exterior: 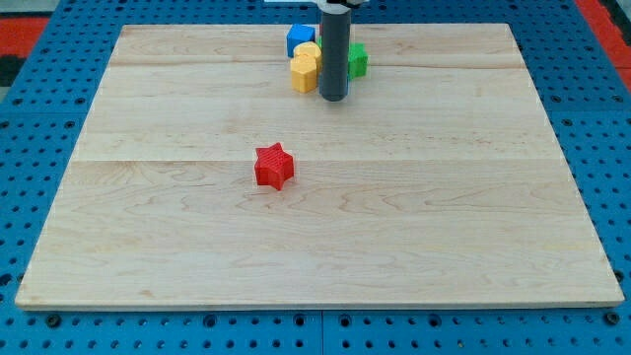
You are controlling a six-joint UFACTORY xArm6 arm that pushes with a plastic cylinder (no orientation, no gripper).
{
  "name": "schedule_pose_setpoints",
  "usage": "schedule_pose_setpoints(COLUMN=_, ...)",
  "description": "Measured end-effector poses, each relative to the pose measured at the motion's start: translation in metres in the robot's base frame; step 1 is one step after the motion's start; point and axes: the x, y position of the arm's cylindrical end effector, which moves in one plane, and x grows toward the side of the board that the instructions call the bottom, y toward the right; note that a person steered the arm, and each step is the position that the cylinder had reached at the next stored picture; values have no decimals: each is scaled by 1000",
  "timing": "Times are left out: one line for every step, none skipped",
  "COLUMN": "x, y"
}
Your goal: Slide the red star to the right side of the green star
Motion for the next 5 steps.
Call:
schedule_pose_setpoints(x=25, y=-29)
schedule_pose_setpoints(x=26, y=-76)
schedule_pose_setpoints(x=37, y=-117)
schedule_pose_setpoints(x=67, y=-143)
schedule_pose_setpoints(x=99, y=-145)
